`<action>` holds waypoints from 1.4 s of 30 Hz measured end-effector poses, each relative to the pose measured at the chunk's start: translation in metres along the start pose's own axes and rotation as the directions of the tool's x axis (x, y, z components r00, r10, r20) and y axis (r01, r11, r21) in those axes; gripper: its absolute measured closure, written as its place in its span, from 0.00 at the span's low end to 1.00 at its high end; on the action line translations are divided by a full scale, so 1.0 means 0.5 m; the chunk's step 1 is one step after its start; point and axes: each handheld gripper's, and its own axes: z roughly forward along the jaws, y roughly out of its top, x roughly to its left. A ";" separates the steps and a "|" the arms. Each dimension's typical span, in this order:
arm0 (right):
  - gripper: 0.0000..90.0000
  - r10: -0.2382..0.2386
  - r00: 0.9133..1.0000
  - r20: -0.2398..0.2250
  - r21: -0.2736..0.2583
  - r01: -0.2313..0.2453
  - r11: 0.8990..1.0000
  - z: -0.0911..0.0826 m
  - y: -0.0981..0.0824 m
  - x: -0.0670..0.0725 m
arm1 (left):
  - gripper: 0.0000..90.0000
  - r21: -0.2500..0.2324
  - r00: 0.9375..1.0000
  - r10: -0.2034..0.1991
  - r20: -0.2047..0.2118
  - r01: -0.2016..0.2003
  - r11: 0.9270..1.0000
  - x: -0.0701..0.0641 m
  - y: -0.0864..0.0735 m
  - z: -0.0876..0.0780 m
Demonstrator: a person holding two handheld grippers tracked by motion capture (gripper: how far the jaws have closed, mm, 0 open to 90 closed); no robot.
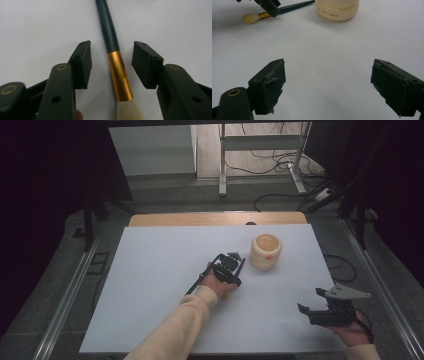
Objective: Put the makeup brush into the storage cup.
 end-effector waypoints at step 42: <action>0.15 0.005 1.000 0.016 -0.006 -0.005 1.000 -0.005 0.002 -0.005 | 0.87 0.003 1.000 -0.028 0.007 0.028 1.000 0.035 0.006 -0.052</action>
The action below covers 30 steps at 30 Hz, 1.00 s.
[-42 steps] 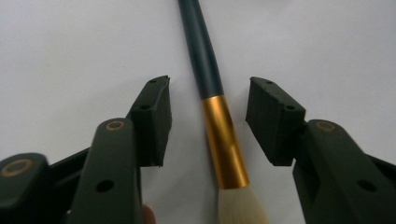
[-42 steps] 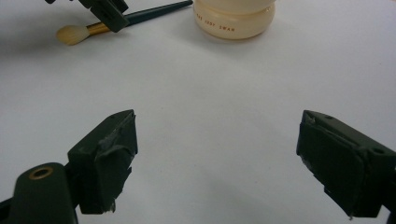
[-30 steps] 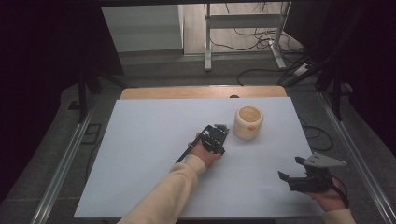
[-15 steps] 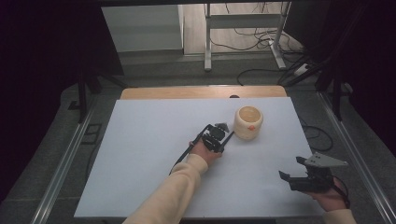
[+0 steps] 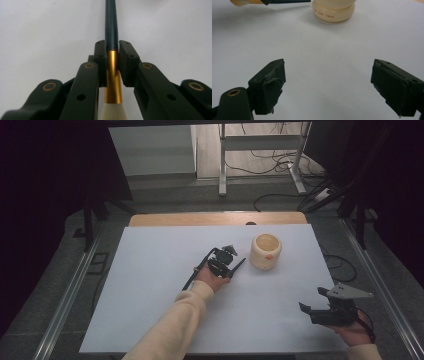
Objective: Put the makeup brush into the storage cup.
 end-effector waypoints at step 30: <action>0.15 -0.003 1.000 0.000 0.002 0.003 1.000 0.002 0.002 0.003 | 0.87 -0.087 0.997 0.053 0.053 -0.048 0.995 0.033 -0.035 -0.110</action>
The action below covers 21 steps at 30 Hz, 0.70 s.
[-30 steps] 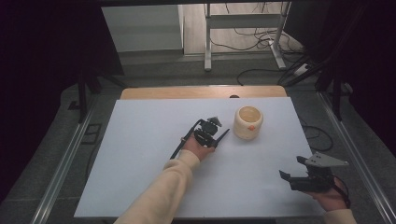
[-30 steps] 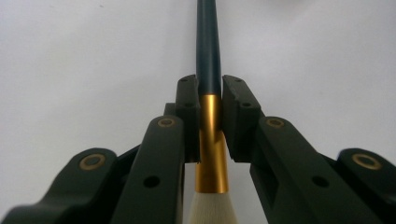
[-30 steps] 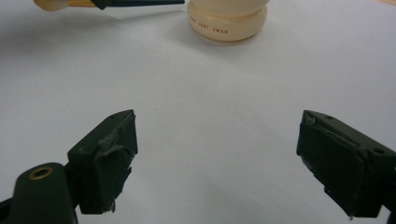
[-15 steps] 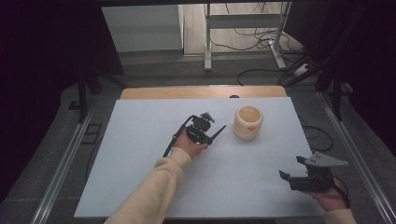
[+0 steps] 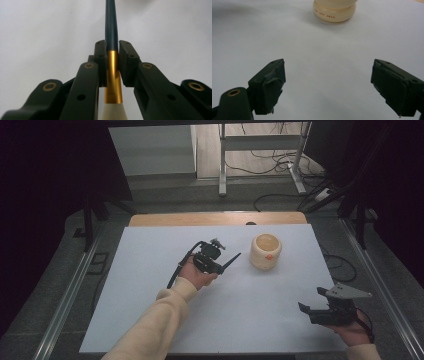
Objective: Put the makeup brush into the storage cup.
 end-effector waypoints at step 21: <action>0.15 -0.018 1.000 0.005 -0.007 0.018 1.000 0.002 0.007 0.008 | 0.87 -0.006 0.999 0.030 0.040 -0.030 1.000 0.005 -0.018 -0.034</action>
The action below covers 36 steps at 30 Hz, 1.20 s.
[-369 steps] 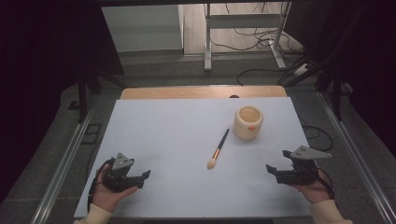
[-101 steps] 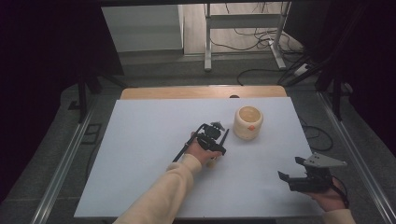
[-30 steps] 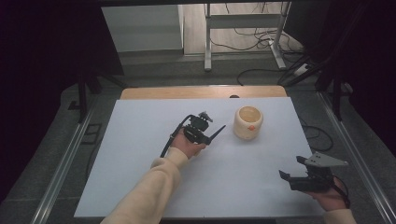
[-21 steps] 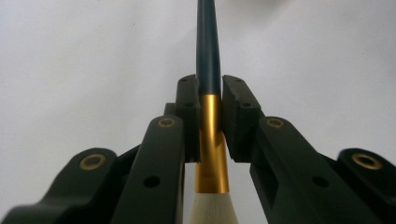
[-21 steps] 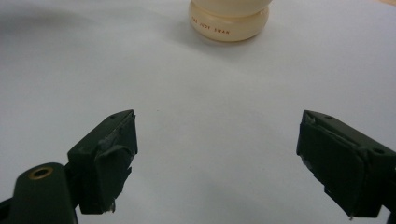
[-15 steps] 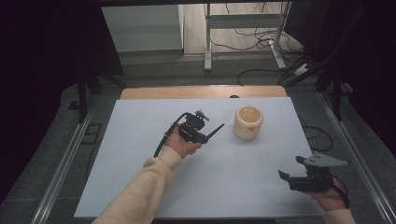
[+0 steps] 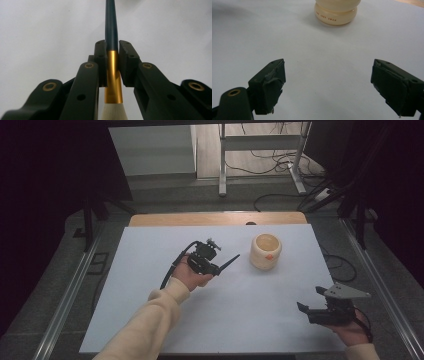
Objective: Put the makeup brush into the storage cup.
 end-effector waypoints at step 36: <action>0.16 -0.103 0.995 0.001 -0.017 0.103 0.995 0.046 0.068 0.059 | 0.87 -0.013 0.997 0.050 0.055 -0.049 0.999 -0.005 -0.027 -0.033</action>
